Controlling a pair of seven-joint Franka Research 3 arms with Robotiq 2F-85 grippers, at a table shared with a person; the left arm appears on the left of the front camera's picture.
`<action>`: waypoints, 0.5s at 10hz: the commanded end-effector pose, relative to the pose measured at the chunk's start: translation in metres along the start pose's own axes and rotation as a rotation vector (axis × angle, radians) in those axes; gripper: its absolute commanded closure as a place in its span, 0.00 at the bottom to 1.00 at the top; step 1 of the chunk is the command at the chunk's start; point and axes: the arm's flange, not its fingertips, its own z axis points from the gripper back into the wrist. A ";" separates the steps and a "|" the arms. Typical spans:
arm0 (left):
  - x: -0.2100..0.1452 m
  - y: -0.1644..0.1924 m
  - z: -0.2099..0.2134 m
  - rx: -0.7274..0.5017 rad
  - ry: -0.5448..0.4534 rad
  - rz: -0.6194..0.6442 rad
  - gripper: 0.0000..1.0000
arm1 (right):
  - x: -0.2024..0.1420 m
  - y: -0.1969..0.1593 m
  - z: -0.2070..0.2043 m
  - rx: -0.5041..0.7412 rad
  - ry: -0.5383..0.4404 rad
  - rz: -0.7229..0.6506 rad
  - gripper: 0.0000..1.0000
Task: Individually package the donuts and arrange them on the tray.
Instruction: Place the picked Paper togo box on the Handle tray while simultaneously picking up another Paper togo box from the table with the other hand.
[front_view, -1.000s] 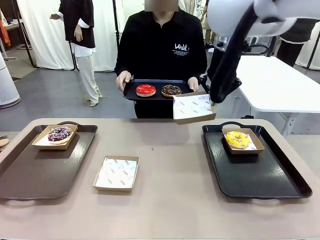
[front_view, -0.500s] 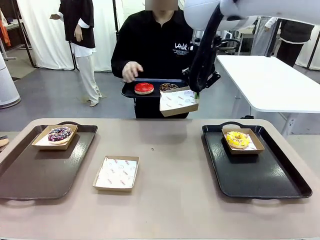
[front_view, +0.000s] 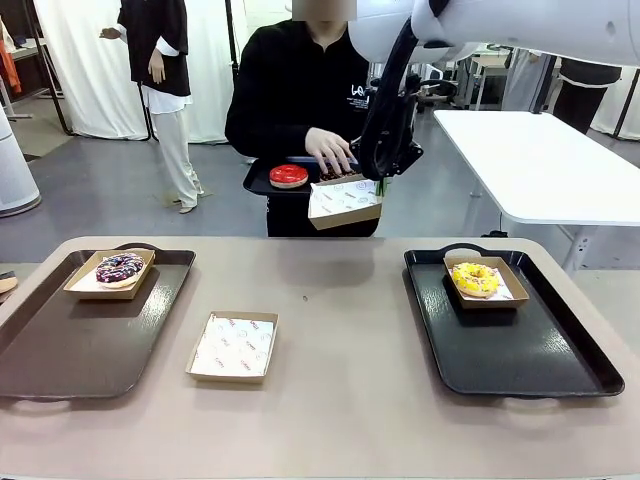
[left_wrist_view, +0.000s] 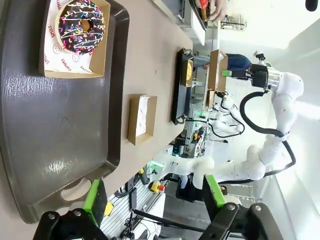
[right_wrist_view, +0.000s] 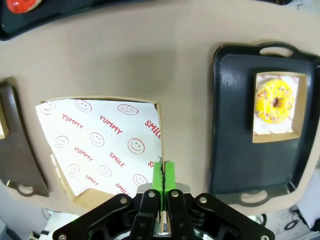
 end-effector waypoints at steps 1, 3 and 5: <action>0.000 -0.001 0.000 0.002 -0.002 -0.003 0.00 | -0.004 -0.004 0.004 -0.001 -0.005 -0.005 1.00; 0.000 -0.001 0.000 0.002 -0.002 -0.003 0.00 | -0.004 -0.004 0.004 -0.001 -0.005 -0.005 1.00; 0.000 -0.001 0.000 0.002 -0.002 -0.003 0.00 | -0.004 -0.004 0.004 -0.001 -0.005 -0.005 1.00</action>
